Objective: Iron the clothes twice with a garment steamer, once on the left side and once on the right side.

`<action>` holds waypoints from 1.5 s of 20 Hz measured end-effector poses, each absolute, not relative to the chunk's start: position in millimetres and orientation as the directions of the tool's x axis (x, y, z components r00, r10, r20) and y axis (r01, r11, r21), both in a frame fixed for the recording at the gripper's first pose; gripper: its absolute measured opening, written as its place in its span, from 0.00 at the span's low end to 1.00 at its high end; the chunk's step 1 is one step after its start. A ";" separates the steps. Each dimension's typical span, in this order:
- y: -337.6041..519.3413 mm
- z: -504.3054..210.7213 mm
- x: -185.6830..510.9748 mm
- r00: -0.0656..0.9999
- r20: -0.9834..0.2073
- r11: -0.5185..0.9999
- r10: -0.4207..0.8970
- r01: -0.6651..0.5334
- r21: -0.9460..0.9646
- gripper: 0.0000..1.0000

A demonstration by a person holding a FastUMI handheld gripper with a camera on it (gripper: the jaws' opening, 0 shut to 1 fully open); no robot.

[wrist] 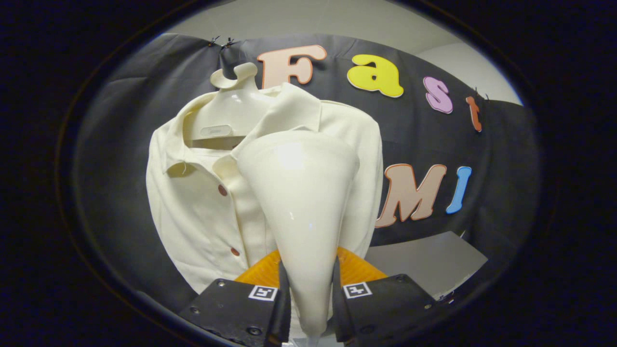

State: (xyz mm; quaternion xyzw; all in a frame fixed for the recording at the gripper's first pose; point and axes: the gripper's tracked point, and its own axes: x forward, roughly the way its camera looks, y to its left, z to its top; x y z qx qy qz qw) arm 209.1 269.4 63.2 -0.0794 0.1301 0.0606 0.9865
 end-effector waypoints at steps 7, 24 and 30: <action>265.4 25.3 211.2 0.945 -0.319 0.981 0.075 -0.128 -0.148 0.35; 234.4 -129.6 199.7 0.858 -0.514 0.980 0.012 -0.112 -0.164 0.36; 223.6 -179.5 197.2 0.820 -0.573 0.981 0.005 -0.116 -0.157 0.36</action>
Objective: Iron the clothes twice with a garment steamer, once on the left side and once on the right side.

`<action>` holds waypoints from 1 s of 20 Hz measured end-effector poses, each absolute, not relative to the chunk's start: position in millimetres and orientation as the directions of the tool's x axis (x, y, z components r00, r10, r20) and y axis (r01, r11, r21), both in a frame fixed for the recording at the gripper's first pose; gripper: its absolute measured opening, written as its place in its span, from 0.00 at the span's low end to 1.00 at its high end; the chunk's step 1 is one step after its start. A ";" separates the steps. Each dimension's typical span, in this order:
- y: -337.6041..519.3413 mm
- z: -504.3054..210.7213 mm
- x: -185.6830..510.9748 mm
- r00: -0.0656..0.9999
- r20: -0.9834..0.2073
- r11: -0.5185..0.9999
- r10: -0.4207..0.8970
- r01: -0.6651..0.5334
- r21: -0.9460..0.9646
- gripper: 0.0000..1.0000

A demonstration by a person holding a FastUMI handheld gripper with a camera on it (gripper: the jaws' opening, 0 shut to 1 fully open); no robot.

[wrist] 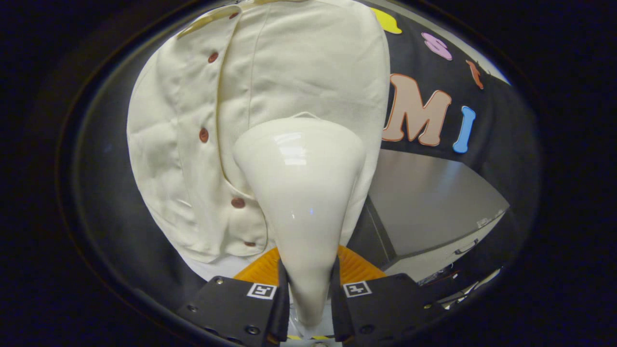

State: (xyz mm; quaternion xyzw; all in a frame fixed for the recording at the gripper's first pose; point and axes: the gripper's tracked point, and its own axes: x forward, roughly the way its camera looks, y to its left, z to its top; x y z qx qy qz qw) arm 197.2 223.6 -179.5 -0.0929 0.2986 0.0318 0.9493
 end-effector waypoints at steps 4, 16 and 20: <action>215.8 -211.5 196.5 0.791 -0.612 0.981 -0.002 -0.116 -0.153 0.36; 200.3 -295.1 180.0 0.720 -0.692 0.987 -0.046 -0.073 -0.142 0.36; 200.9 -317.2 171.0 0.700 -0.712 0.990 -0.053 -0.055 -0.128 0.36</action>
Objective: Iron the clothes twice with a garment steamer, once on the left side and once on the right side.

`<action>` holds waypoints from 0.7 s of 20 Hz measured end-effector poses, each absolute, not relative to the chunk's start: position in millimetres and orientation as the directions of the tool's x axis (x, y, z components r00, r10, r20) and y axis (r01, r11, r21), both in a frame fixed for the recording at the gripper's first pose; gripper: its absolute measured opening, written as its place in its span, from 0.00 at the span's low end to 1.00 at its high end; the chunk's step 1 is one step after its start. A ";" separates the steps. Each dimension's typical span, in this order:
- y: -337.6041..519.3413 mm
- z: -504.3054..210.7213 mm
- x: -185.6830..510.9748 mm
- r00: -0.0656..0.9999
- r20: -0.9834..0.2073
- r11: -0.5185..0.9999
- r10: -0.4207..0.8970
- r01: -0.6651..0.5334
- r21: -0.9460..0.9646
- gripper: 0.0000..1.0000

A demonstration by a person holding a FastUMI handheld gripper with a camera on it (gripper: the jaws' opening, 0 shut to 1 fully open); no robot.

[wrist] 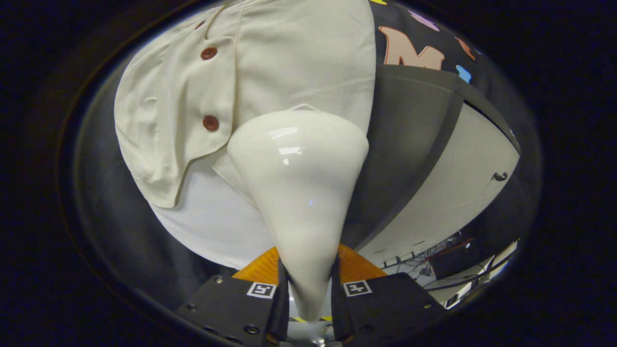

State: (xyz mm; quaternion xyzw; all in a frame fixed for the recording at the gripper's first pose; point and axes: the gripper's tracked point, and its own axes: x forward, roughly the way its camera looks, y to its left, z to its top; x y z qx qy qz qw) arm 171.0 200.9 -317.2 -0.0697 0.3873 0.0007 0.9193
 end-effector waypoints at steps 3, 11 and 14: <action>198.3 -314.4 161.4 0.703 -0.709 0.991 -0.062 -0.042 -0.129 0.36; 194.2 -254.4 114.1 0.765 -0.639 0.995 -0.082 0.022 -0.100 0.36; 189.1 -226.6 89.3 0.783 -0.615 0.995 -0.094 0.047 -0.092 0.36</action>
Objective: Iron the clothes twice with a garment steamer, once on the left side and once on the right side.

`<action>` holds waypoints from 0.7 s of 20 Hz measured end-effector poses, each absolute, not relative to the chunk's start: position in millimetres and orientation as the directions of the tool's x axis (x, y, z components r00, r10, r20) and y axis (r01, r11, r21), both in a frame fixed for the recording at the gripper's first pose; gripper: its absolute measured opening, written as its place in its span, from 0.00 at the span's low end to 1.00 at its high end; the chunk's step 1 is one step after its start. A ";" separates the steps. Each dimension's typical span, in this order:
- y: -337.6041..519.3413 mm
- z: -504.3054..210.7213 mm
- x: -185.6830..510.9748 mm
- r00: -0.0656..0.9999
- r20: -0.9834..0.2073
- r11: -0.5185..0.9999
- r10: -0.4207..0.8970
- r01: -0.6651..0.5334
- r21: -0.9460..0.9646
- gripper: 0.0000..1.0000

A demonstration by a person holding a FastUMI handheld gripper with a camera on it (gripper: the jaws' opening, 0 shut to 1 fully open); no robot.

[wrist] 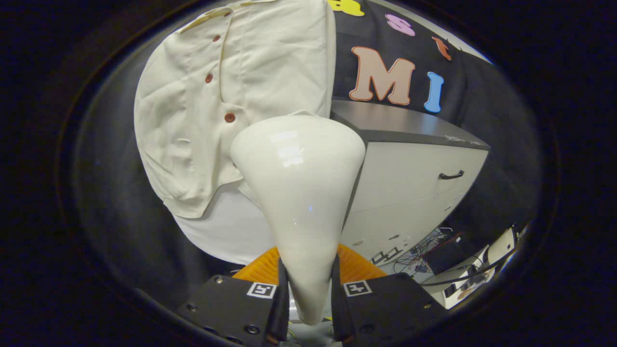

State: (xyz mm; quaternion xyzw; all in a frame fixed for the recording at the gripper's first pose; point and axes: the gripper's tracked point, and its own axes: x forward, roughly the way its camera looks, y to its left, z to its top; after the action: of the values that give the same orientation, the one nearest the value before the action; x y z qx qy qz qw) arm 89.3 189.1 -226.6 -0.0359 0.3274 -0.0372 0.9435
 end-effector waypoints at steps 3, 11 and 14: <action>186.3 -195.2 65.0 0.809 -0.581 0.995 -0.088 0.040 -0.095 0.36; 179.9 -98.4 8.2 0.893 -0.449 0.999 -0.034 0.014 -0.047 0.36; 176.1 -70.6 -10.4 0.912 -0.410 1.000 -0.007 -0.004 -0.025 0.36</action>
State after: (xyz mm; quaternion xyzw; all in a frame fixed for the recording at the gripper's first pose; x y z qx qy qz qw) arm -10.4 176.1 -70.6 -0.0126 0.2095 -0.0009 0.9777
